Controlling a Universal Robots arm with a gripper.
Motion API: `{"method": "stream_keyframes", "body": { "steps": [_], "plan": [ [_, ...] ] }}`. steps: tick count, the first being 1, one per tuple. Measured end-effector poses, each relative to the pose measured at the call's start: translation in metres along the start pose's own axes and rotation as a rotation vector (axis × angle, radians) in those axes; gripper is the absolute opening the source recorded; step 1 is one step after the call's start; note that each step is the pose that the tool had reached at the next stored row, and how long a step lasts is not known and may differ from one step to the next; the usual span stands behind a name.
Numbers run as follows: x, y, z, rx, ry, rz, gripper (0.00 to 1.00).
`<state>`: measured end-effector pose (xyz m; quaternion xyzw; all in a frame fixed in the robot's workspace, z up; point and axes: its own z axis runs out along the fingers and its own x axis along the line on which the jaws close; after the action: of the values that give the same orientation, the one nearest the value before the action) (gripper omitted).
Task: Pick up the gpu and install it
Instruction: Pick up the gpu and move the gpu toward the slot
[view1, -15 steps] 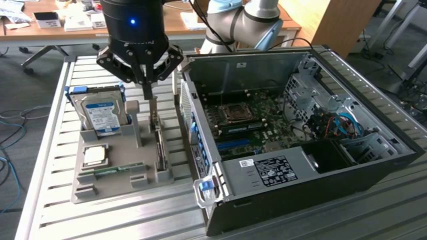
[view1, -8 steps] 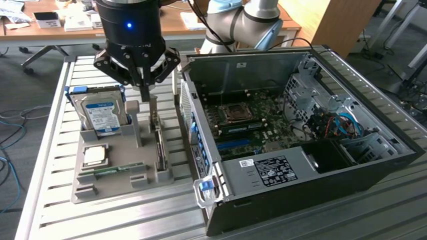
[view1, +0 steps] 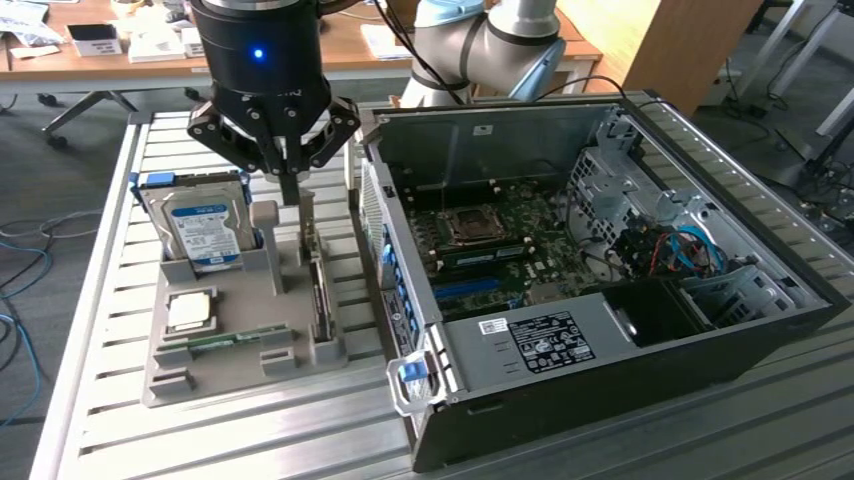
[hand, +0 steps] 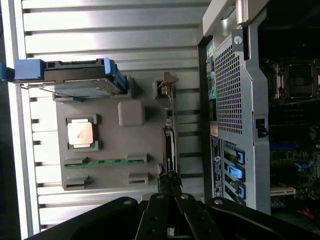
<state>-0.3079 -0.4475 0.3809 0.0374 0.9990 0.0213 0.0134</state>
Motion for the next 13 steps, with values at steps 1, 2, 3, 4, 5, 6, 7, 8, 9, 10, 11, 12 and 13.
{"method": "stream_keyframes", "body": {
  "steps": [1,2,3,4,5,6,7,8,9,10,11,12,13],
  "plan": [
    [0.0000,0.0000,0.0000,0.0000,0.0000,0.000,0.11],
    [0.0000,0.0000,0.0000,0.0000,0.0000,0.000,0.11],
    [0.0000,0.0000,0.0000,0.0000,0.0000,0.000,0.11],
    [0.0000,0.0000,0.0000,0.0000,0.0000,0.000,0.11],
    [0.0000,0.0000,0.0000,0.0000,0.0000,0.000,0.11],
    [0.0000,0.0000,0.0000,0.0000,0.0000,0.000,0.11],
    [0.0000,0.0000,0.0000,0.0000,0.0000,0.000,0.11],
    [0.0000,0.0000,0.0000,0.0000,0.0000,0.000,0.11],
    [0.0000,0.0000,0.0000,0.0000,0.0000,0.000,0.11],
    [0.0000,0.0000,0.0000,0.0001,0.0000,0.000,0.11],
    [0.0000,0.0000,0.0000,0.0000,0.0000,0.000,0.17],
    [0.0000,0.0000,0.0000,0.0000,0.0000,0.000,0.17],
    [0.0000,0.0000,0.0000,0.0000,0.0000,0.000,0.24]
  ]
}}
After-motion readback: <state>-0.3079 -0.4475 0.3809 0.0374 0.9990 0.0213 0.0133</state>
